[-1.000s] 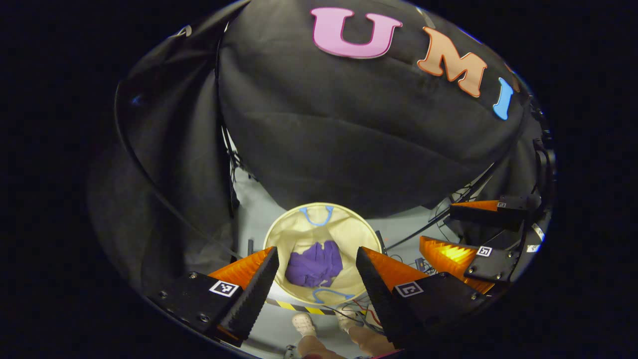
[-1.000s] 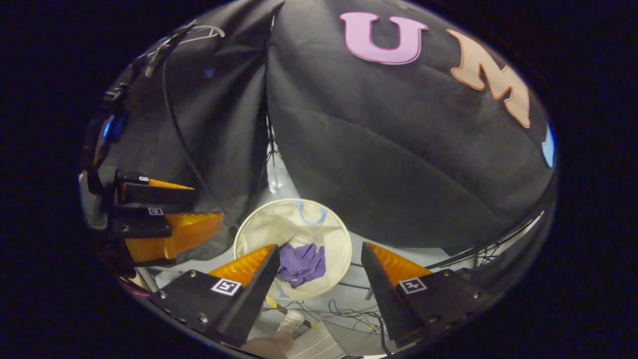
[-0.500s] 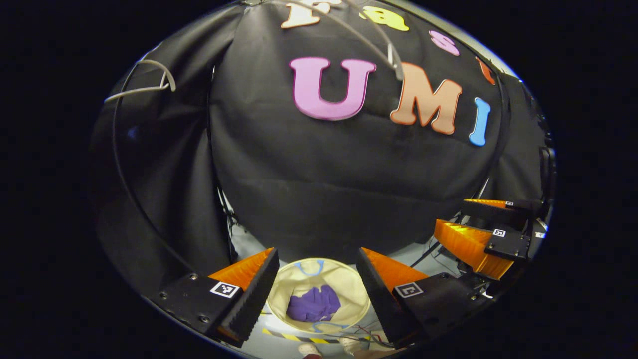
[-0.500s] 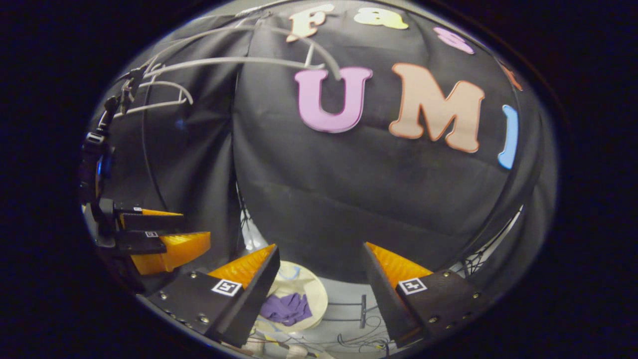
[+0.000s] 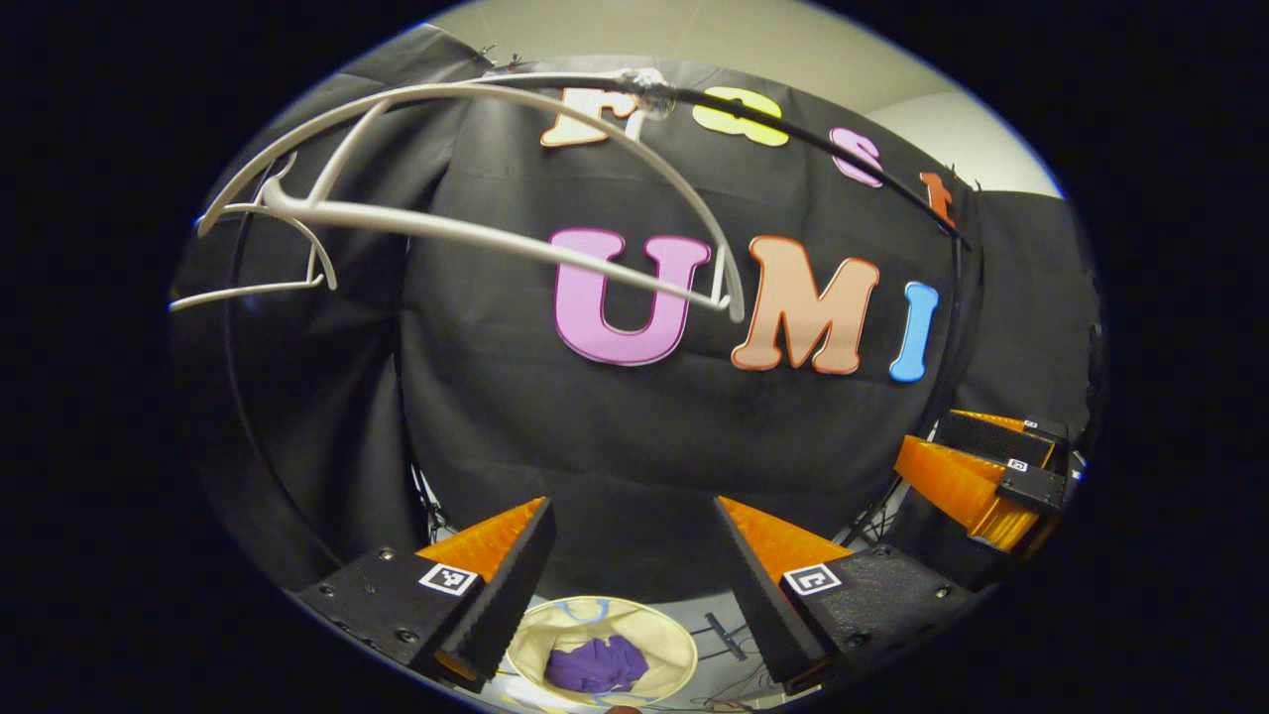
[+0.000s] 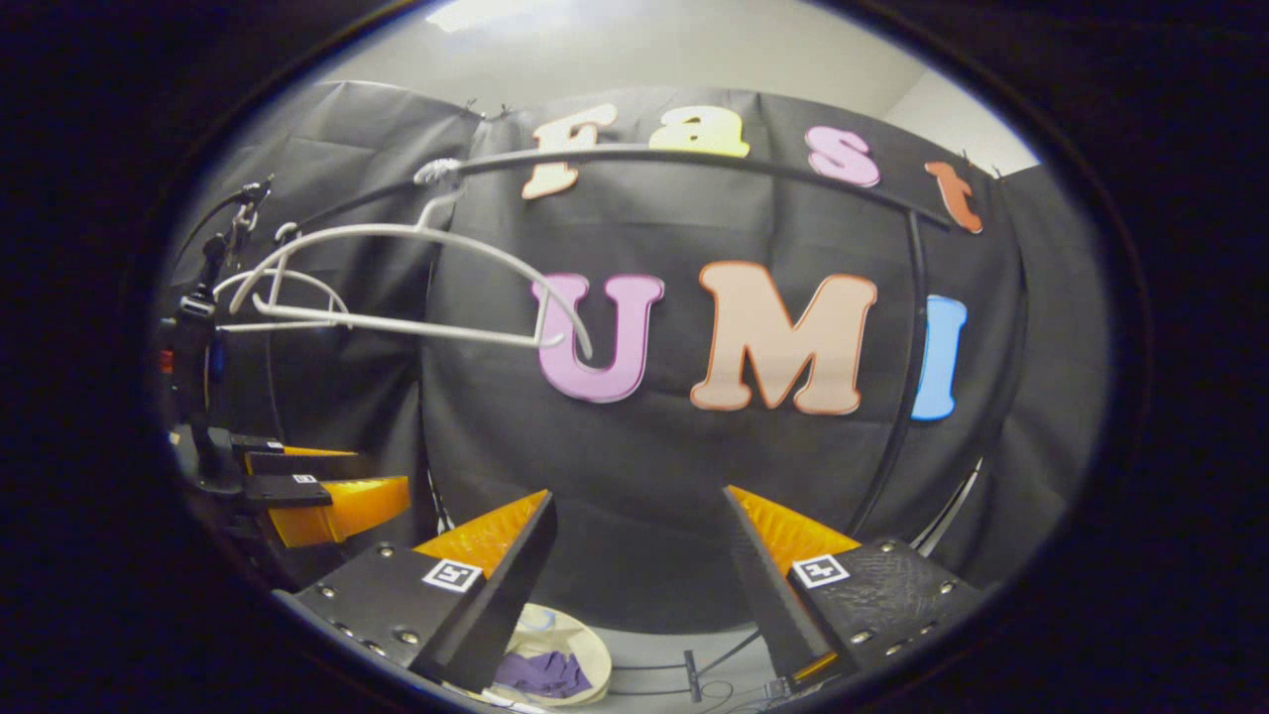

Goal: Grasp the clothes on the hanger with both hands and then place them into the laundry hamper below.

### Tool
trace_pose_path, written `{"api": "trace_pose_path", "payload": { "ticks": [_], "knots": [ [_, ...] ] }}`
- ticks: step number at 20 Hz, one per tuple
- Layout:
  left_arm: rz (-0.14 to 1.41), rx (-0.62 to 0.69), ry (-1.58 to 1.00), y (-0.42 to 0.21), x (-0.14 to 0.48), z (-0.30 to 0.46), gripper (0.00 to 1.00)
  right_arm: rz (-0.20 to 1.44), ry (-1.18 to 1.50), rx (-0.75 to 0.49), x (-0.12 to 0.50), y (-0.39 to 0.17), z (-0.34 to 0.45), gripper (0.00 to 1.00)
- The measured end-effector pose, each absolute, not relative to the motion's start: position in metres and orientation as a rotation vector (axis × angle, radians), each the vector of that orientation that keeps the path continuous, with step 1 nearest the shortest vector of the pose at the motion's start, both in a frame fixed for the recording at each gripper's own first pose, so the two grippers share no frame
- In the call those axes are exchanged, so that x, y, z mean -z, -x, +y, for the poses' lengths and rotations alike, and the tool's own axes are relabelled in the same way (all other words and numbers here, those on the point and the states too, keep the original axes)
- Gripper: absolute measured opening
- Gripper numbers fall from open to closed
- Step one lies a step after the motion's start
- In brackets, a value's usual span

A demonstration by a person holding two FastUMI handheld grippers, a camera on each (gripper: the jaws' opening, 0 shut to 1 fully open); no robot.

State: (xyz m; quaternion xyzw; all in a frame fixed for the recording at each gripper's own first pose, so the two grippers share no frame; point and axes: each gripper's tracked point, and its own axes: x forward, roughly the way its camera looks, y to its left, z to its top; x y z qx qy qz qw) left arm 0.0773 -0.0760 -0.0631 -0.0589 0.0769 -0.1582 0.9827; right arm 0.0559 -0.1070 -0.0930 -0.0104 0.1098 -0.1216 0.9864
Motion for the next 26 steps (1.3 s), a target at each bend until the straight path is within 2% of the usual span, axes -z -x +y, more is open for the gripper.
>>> {"api": "trace_pose_path", "payload": {
  "ticks": [4, 5, 7, 8, 10, 11, 13, 20, 23, 26],
  "knots": [
    [0.097, 0.338, 0.129, -0.074, 0.034, -0.084, 0.96, 0.122, 0.026, 0.259, 0.043, -0.048, -0.111, 0.98],
    [0.087, 0.342, 0.129, -0.072, 0.027, -0.085, 0.93, 0.102, 0.020, 0.263, 0.035, -0.045, -0.112, 0.97],
    [0.053, 0.348, 0.134, -0.070, 0.021, -0.085, 0.96, 0.053, 0.017, 0.271, 0.018, -0.040, -0.113, 0.96],
    [0.033, 0.349, 0.134, -0.067, 0.012, -0.086, 0.93, 0.028, 0.021, 0.278, 0.011, -0.037, -0.117, 0.99],
    [-0.006, 0.350, 0.129, -0.062, -0.006, -0.087, 0.96, -0.001, 0.022, 0.285, -0.001, -0.031, -0.119, 0.96],
    [-0.027, 0.347, 0.124, -0.060, -0.014, -0.086, 0.92, -0.012, 0.020, 0.288, -0.005, -0.027, -0.120, 0.96],
    [-0.074, 0.345, 0.118, -0.056, -0.030, -0.083, 0.92, -0.047, 0.017, 0.296, -0.020, -0.015, -0.122, 0.96],
    [-0.197, 0.357, 0.115, -0.045, -0.077, -0.087, 0.92, -0.107, 0.015, 0.319, -0.045, 0.006, -0.135, 0.96],
    [-0.210, 0.365, 0.117, -0.040, -0.084, -0.087, 0.92, -0.121, 0.020, 0.329, -0.051, 0.012, -0.139, 0.99],
    [-0.215, 0.368, 0.107, -0.040, -0.085, -0.087, 0.92, -0.131, 0.016, 0.339, -0.056, 0.018, -0.143, 0.97]
  ]
}}
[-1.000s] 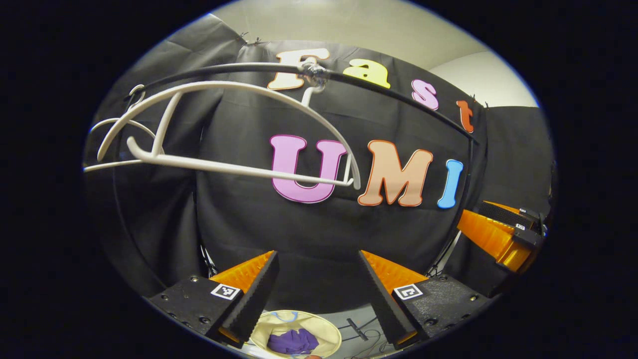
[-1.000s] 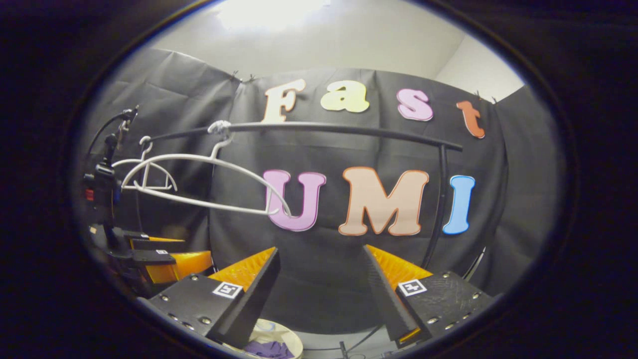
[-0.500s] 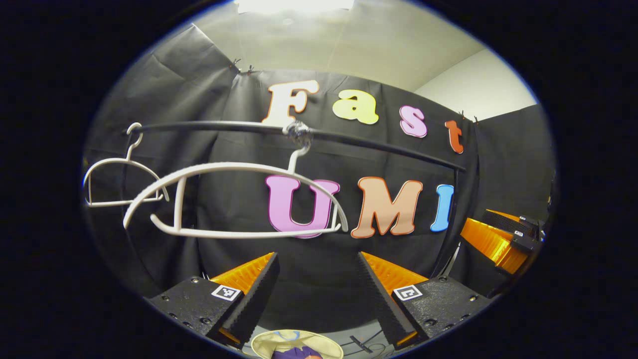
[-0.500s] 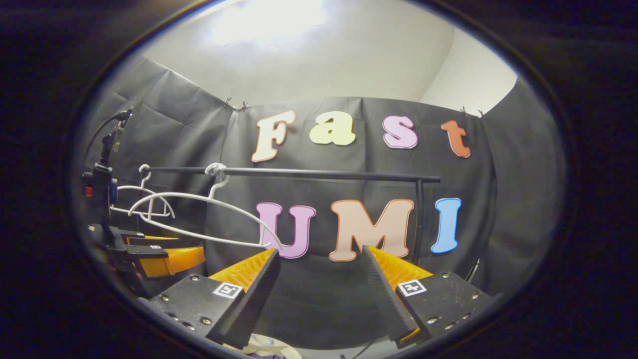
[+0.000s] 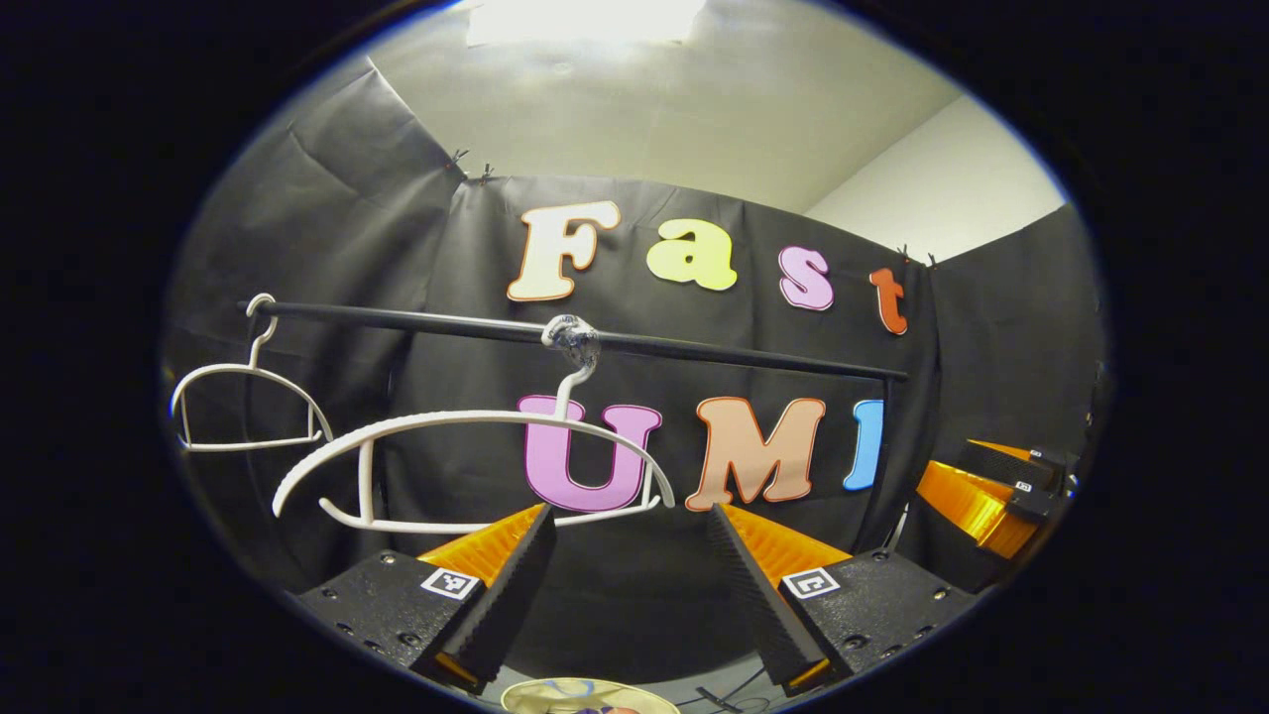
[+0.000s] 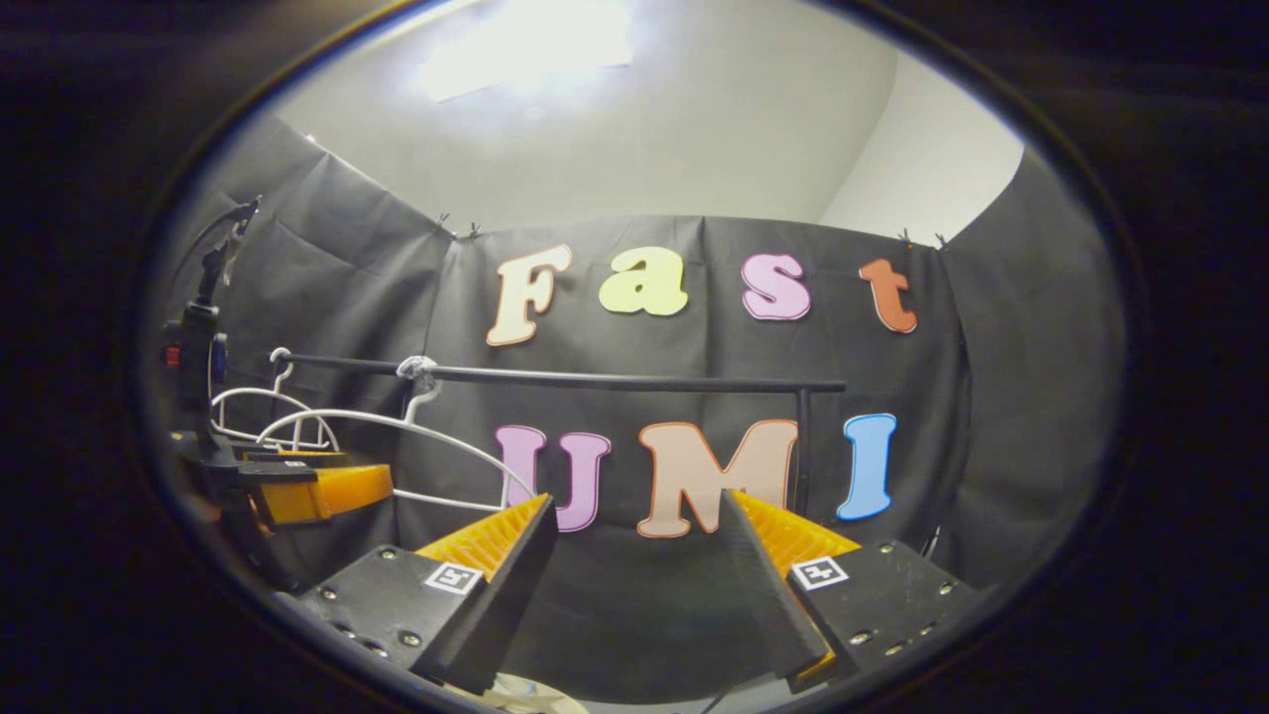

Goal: Grasp the clothes on the hanger with both hands and then place them into the laundry hamper below.

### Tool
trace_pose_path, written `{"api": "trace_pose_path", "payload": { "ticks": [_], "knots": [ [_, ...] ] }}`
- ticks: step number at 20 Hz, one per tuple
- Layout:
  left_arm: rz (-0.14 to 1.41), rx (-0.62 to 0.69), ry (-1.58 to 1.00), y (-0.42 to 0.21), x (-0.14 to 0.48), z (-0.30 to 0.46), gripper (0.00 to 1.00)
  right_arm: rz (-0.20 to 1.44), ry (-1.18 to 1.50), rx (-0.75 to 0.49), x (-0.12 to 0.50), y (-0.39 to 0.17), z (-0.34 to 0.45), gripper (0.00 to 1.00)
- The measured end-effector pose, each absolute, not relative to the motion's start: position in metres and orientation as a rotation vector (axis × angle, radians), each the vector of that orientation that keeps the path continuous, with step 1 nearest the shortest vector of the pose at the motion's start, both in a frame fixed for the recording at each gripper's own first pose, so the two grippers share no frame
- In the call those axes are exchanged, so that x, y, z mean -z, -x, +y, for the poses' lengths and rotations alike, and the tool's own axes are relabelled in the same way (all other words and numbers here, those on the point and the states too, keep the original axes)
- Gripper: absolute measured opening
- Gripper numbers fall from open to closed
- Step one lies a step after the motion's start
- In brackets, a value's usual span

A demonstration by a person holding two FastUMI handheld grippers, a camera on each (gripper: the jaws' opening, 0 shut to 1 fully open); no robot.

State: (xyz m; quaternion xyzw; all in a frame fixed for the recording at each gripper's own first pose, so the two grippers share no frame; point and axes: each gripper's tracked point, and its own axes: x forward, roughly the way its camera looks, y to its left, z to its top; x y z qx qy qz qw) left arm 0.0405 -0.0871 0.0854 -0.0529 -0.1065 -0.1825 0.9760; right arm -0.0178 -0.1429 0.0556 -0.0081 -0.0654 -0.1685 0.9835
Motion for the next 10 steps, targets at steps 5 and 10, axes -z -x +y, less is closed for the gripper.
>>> {"api": "trace_pose_path", "payload": {
  "ticks": [5, 10],
  "knots": [
    [-0.205, 0.379, 0.089, -0.0353, -0.0828, -0.0875, 0.92, -0.119, 0.023, 0.360, -0.0537, 0.0247, -0.1460, 0.96],
    [-0.192, 0.388, 0.074, -0.0315, -0.0783, -0.0854, 0.92, -0.118, 0.013, 0.366, -0.0539, 0.0273, -0.1425, 0.98]
  ]
}}
